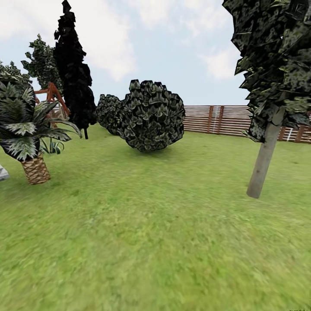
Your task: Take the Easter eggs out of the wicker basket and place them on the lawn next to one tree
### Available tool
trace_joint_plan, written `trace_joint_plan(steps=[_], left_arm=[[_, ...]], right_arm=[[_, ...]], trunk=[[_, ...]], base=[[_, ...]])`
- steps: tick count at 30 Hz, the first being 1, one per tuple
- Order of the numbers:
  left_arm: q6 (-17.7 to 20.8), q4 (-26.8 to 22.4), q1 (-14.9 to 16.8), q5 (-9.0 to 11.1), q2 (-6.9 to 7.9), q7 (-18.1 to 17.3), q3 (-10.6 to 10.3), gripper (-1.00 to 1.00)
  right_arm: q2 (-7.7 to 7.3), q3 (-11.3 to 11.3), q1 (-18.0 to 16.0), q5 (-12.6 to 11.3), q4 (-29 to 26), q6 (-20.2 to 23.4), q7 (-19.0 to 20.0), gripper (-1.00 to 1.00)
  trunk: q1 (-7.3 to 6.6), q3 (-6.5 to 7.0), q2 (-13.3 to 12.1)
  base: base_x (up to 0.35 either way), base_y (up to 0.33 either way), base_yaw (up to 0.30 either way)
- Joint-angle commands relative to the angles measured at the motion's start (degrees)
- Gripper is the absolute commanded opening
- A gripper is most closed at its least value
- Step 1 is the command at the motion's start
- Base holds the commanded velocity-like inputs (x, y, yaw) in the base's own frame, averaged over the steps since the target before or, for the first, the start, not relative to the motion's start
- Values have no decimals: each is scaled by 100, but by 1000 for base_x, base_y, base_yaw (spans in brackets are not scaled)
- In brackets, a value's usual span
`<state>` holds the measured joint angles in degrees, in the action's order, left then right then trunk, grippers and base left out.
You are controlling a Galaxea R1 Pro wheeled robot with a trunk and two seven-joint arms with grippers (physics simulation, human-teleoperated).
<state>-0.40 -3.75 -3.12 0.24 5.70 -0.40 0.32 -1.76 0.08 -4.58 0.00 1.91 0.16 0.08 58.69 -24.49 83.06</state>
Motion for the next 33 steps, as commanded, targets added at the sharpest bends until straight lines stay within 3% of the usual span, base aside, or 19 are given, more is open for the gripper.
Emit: trace_joint_plan(steps=[1, 7, 33], left_arm=[[-4, -11, -4, 2, 1, -4, 3, 100], [-4, -11, -4, 2, 1, -4, 3, 100], [-4, -11, -4, 2, 1, -4, 3, 100]], right_arm=[[0, 1, -8, 0, 11, 2, 1, 100], [0, 6, -8, 19, 11, 8, 1, 100], [0, 10, -8, 44, 11, 10, 1, 100]], trunk=[[4, -5, 2], [4, -5, 2], [4, -5, 2]], base=[[336, 0, -282], [335, 0, -124], [335, 0, -2]])
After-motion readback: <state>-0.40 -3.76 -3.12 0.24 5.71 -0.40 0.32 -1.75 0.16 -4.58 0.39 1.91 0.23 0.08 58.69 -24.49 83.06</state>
